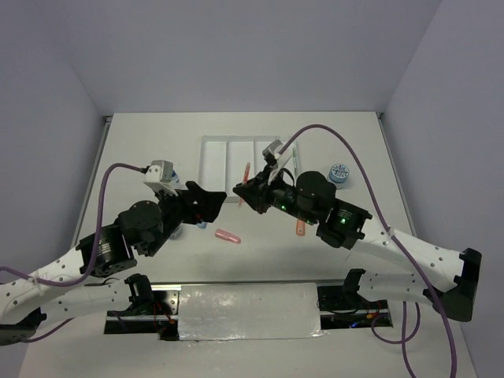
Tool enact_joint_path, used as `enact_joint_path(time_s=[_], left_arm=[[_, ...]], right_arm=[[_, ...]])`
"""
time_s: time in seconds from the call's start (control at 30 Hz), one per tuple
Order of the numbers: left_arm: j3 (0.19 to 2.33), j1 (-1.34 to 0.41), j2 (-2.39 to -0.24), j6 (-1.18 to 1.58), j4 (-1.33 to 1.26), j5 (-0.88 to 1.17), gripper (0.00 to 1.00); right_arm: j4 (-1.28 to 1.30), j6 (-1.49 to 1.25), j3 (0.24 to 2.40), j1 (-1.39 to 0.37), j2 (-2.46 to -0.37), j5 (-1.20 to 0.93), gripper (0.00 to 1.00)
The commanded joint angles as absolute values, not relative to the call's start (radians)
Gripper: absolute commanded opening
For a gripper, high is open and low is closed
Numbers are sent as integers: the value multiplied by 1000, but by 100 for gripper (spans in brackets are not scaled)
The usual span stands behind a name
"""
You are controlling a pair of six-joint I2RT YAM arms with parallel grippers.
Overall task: Sort the stationery into containers
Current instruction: Place the pen in the storage box.
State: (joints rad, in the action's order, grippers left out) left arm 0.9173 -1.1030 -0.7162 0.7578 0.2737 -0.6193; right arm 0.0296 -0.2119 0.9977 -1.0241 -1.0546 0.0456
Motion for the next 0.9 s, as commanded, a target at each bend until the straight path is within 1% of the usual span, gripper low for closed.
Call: enact_joint_path(time_s=[0.0,0.1,0.17,0.2,0.23,0.27,0.3,0.33,0.37,0.4,0.47,0.5,0.53,0.57,0.67,0.77,0.87], left_arm=[[1020,-1108,-700,750,419,-729,99],[1058,-1108,-667,756,504,-787,99],[1087,-1108,-661,762,564,-845,99],[1103,-1108,-666,770,653,-870,99],[1117,-1108,-673,776,701,-894,99],[1150,-1108,-686,791,751,-938,99],[1167,-1108,-713,805,859,-960,99],[1181,-1108,-727,814,903,-975,99],[1202,-1108,-744,812,938,-985,99],[1210,-1108,-776,810,969,-1000,99],[1212,-1106,-810,815,1034,-1020,99],[1207,-1104,-837,819,1049,-1032,99],[1203,-1103,-848,821,1055,-1032,99],[1187,-1097,-859,807,1049,-1032,99],[1166,-1077,-890,756,1006,-994,99],[1157,-1055,-907,721,996,-950,99],[1146,-1049,-902,718,1014,-931,99]], right_arm=[[-89,-213,1002,-1016,-1023,107,0],[-63,-206,997,-968,-1031,66,0],[-43,-198,994,-898,-1040,26,0],[-16,-195,996,-869,-1055,18,0],[3,-193,1009,-827,-1068,6,0],[30,-195,1018,-742,-1081,-6,0],[85,-198,1032,-694,-1127,-74,0],[125,-199,1081,-651,-1156,-87,0],[170,-202,1118,-573,-1195,-74,0],[286,-216,1159,-540,-1282,-49,0],[394,-230,1288,-476,-1382,-18,0],[490,-238,1372,-427,-1485,-2,0],[546,-236,1415,-416,-1535,3,0],[581,-236,1451,-405,-1627,41,0],[673,-232,1555,-391,-1765,109,0],[689,-236,1615,-379,-1847,127,0],[704,-241,1673,-353,-1926,98,0]])
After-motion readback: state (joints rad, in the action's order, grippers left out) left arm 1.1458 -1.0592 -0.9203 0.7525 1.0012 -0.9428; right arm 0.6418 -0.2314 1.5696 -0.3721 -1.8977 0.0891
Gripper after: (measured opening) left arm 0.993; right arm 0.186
